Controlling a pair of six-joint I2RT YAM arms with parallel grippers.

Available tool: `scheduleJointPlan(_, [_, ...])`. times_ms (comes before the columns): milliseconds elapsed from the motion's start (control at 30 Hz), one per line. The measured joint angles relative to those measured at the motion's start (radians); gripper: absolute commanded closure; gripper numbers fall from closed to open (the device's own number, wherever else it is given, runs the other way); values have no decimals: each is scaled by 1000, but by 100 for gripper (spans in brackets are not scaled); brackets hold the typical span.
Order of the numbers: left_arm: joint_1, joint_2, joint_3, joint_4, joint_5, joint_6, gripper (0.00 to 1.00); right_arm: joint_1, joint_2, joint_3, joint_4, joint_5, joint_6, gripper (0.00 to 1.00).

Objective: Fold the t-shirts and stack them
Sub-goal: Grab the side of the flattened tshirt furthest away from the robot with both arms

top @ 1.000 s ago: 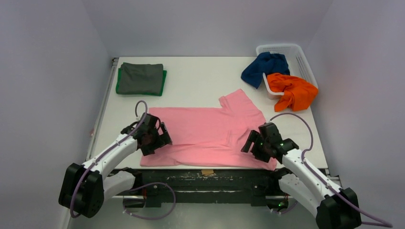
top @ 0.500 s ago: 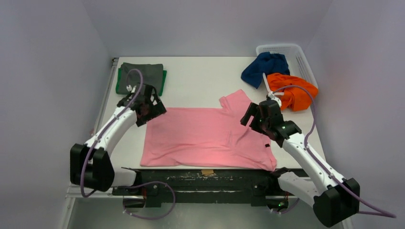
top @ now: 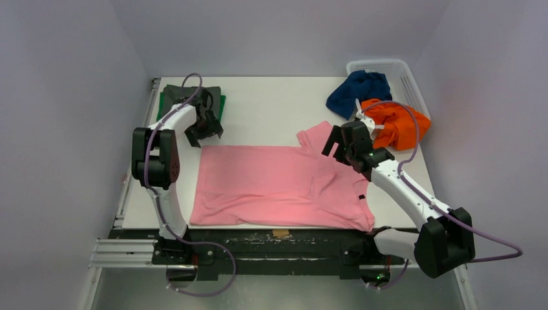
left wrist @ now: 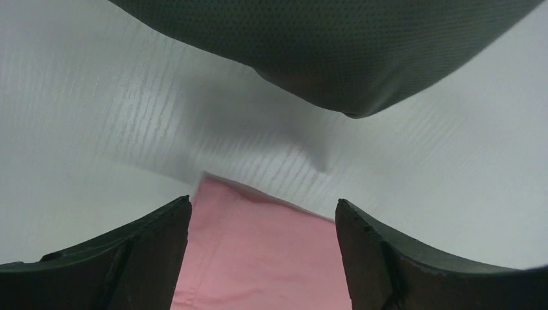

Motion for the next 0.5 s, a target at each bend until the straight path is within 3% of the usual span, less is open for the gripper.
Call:
scheduleJointPlan(167, [34, 43, 14, -39, 39, 4, 26, -3, -4, 0, 4, 5, -14, 7])
scheduleJointPlan(300, [54, 57, 43, -69, 69, 4, 14, -4, -23, 0, 4, 19, -23, 8])
scheduleJointPlan(367, [58, 57, 43, -79, 77, 5, 25, -4, -35, 0, 6, 23, -26, 8])
scheduleJointPlan(500, [60, 61, 52, -113, 95, 17, 25, -5, -55, 0, 6, 31, -34, 8])
